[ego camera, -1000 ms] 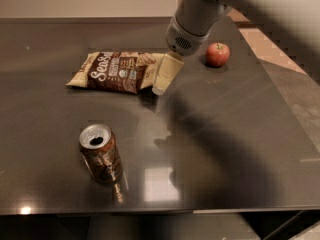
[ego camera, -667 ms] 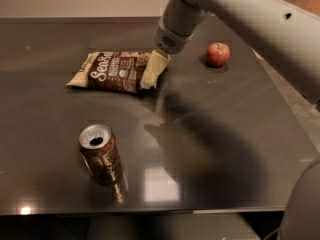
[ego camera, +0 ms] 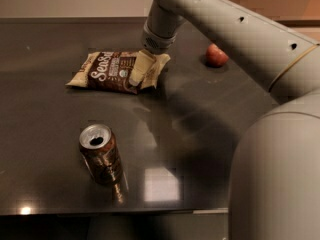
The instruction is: Move brown chip bag near apple
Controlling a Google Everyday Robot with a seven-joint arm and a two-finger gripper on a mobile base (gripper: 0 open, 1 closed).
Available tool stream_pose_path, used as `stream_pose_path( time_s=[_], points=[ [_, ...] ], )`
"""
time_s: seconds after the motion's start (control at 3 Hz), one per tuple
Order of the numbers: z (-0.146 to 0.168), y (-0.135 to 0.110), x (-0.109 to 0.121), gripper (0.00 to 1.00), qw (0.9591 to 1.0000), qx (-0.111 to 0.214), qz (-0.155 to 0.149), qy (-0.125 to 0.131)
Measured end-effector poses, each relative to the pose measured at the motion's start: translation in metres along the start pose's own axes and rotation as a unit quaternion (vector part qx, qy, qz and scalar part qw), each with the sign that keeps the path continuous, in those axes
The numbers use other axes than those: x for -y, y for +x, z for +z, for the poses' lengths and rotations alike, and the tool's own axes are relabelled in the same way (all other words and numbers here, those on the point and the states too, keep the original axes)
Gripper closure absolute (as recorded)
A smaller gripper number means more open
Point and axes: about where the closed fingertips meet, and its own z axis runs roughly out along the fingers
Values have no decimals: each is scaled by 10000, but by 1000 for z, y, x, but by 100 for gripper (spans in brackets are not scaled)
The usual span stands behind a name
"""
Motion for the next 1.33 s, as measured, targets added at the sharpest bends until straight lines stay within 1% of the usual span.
stream_pose_path(
  time_s=[0.33, 0.67, 1.0, 1.33],
  points=[
    [9, -2, 2, 18, 9998, -186, 65, 7],
    [6, -3, -3, 41, 9997, -257, 7, -27],
    [-3, -1, -10, 65, 9996, -256, -110, -75],
    [-21, 5, -13, 87, 9995, -208, -247, -38]
  ],
)
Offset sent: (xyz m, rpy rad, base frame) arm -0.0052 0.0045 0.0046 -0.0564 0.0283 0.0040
